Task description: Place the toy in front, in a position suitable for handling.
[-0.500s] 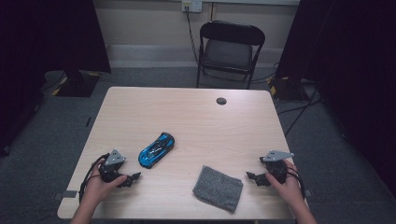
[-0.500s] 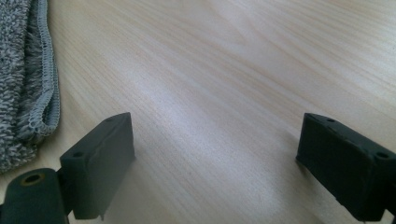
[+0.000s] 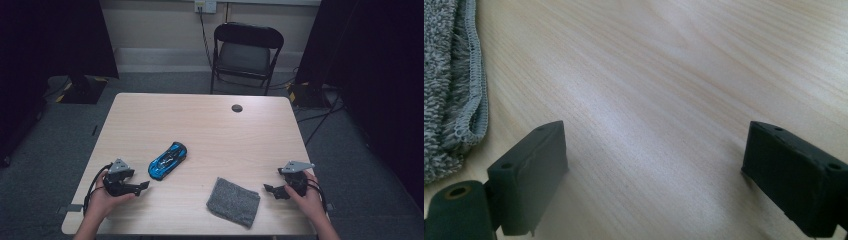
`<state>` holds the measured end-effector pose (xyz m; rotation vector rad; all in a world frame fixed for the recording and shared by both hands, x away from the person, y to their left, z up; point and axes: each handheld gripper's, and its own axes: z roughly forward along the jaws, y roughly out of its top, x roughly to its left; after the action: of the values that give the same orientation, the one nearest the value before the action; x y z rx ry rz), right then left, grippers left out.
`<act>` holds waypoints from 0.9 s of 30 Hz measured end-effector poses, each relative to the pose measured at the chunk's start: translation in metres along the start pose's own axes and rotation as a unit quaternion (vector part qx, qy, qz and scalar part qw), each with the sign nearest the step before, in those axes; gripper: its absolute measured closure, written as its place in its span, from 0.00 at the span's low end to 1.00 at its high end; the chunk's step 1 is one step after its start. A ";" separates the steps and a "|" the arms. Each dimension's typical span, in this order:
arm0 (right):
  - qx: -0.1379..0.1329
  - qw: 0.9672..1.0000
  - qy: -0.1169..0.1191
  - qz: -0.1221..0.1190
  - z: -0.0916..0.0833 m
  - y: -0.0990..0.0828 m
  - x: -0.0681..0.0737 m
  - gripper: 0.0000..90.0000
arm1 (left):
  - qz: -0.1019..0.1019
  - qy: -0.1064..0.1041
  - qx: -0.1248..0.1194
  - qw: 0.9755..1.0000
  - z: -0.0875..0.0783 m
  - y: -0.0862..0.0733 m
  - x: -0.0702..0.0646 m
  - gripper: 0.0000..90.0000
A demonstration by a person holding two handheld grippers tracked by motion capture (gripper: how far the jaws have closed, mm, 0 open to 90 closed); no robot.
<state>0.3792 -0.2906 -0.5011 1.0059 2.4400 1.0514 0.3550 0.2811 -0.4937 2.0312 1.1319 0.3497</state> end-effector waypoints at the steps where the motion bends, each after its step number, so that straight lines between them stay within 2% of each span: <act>1: 0.000 1.000 0.000 0.000 0.000 0.000 0.000 0.11 | 0.004 -0.003 -0.003 1.000 -0.003 0.005 -0.001 0.17; 4: 0.000 1.000 0.002 -0.002 0.000 0.000 -0.001 0.10 | 0.013 0.000 -0.005 1.000 -0.006 0.012 -0.002 0.18; 7: 0.001 1.000 0.002 -0.002 0.000 0.000 -0.001 0.10 | 0.021 -0.006 -0.012 1.000 -0.005 0.025 -0.008 0.18; 8: 0.001 1.000 0.002 -0.002 0.000 0.000 -0.001 0.10 | 0.021 -0.006 -0.012 1.000 -0.005 0.025 -0.008 0.18; 9: 0.001 1.000 0.002 -0.002 0.000 0.000 -0.001 0.10 | 0.032 -0.009 -0.006 0.999 -0.004 0.033 -0.011 0.18; 12: 0.000 1.000 0.002 -0.002 0.000 0.000 -0.001 0.10 | 0.037 -0.010 -0.001 0.999 -0.001 0.040 -0.014 0.19; 13: 0.000 1.000 0.002 -0.002 0.000 0.000 -0.001 0.10 | 0.036 -0.011 -0.002 0.999 0.002 0.046 -0.016 0.19; 17: 0.000 1.000 0.002 -0.002 0.000 0.000 -0.001 0.10 | 0.036 -0.016 -0.006 0.999 0.010 0.053 -0.018 0.19; 23: 0.001 1.000 0.002 -0.002 0.000 0.000 -0.001 0.10 | 0.052 -0.021 0.005 0.998 0.025 0.068 -0.023 0.20; 26: 0.000 1.000 0.002 -0.002 0.000 0.000 -0.001 0.10 | 0.051 -0.018 0.009 0.998 0.030 0.072 -0.024 0.20; 27: 0.000 1.000 0.002 -0.002 0.000 0.000 -0.001 0.10 | 0.048 -0.023 0.008 0.999 0.036 0.075 -0.023 0.20</act>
<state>0.3802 -0.2908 -0.5011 1.0002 2.4444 1.0518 0.4075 0.2212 -0.4595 2.1026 1.0139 0.3410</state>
